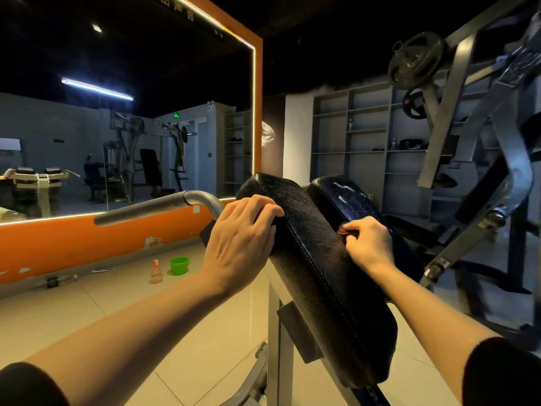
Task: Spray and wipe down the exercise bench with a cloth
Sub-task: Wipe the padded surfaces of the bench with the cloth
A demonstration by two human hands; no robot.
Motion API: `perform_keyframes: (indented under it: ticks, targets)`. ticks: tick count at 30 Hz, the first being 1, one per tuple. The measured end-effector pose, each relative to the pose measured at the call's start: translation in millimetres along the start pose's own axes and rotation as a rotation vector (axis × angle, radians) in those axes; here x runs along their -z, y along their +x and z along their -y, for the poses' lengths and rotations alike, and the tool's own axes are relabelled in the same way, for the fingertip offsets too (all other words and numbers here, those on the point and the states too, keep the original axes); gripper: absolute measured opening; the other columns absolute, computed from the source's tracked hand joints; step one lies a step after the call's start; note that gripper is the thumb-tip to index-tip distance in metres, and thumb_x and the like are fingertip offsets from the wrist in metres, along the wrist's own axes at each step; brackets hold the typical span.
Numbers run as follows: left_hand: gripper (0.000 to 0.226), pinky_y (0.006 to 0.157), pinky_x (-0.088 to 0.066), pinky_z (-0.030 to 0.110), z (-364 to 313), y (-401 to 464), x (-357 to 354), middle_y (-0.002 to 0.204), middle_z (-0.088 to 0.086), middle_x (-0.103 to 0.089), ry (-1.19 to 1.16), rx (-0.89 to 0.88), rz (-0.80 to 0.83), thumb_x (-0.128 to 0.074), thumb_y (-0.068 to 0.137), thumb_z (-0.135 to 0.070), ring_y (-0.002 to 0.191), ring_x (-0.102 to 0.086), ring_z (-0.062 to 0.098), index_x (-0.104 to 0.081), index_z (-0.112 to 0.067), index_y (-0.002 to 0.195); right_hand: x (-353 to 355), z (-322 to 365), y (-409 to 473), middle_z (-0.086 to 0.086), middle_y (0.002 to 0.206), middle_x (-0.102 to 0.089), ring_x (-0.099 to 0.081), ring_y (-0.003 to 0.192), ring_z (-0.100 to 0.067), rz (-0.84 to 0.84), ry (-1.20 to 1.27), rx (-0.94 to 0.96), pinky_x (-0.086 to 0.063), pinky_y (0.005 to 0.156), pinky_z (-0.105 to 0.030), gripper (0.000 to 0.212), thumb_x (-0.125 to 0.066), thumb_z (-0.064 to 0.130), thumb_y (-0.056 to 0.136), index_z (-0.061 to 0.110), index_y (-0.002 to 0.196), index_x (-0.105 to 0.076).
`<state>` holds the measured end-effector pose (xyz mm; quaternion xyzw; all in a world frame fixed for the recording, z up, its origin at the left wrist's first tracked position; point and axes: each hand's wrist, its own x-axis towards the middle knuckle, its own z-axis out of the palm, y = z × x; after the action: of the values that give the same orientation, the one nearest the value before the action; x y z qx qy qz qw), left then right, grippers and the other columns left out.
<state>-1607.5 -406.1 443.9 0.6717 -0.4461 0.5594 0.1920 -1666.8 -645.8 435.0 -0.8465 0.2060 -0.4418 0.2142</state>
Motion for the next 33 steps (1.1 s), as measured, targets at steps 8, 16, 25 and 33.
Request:
perform_keyframes:
  ticks: [8, 16, 25, 33]
  targets:
    - [0.025, 0.084, -0.049, 0.036, -0.2, -0.8, -0.3, 0.11, 0.009, -0.063, 0.004, -0.009, 0.005, -0.047, 0.093, -0.024, 0.095, -0.061, 0.024, -0.061, -0.011, 0.109, 14.2, 49.8, -16.6, 0.008, 0.128, -0.058, -0.055, 0.119, -0.006, 0.336, 0.615, 0.293, -0.045, 0.098, -0.018, 0.041, -0.055, 0.012, 0.097, 0.024, 0.137, -0.054]
    - [0.027, 0.085, -0.05, 0.037, 0.8, -1.2, -1.4, 0.112, 0.009, -0.063, 0.021, -0.024, 0.034, -0.049, 0.092, -0.028, 0.097, -0.061, 0.025, -0.061, -0.012, 0.11, 1.7, 23.1, 7.1, -0.014, 0.115, -0.066, -0.059, 0.1, -0.029, -0.286, 0.082, -0.016, -0.039, 0.076, -0.02, 0.027, -0.057, 0.01, 0.092, 0.012, 0.116, -0.069]
    - [0.023, 0.09, -0.042, 0.033, 1.8, -0.7, -1.3, 0.111, 0.007, -0.061, 0.03, -0.042, 0.01, -0.053, 0.091, -0.024, 0.098, -0.057, 0.022, -0.06, -0.012, 0.11, -23.4, 66.5, 22.7, -0.004, 0.128, -0.063, -0.053, 0.118, -0.021, 0.028, 0.285, 0.393, -0.038, 0.099, -0.027, 0.037, -0.054, 0.013, 0.093, 0.019, 0.129, -0.063]
    - [0.022, 0.085, -0.047, 0.033, 1.5, -1.0, -1.7, 0.111, 0.005, -0.062, 0.021, -0.05, -0.016, -0.052, 0.091, -0.026, 0.098, -0.057, 0.02, -0.056, -0.016, 0.111, -5.6, 87.9, 39.1, -0.009, 0.12, -0.059, -0.052, 0.116, -0.028, 0.085, 0.568, 0.201, -0.043, 0.098, -0.037, 0.03, -0.045, 0.024, 0.102, 0.012, 0.121, -0.064]
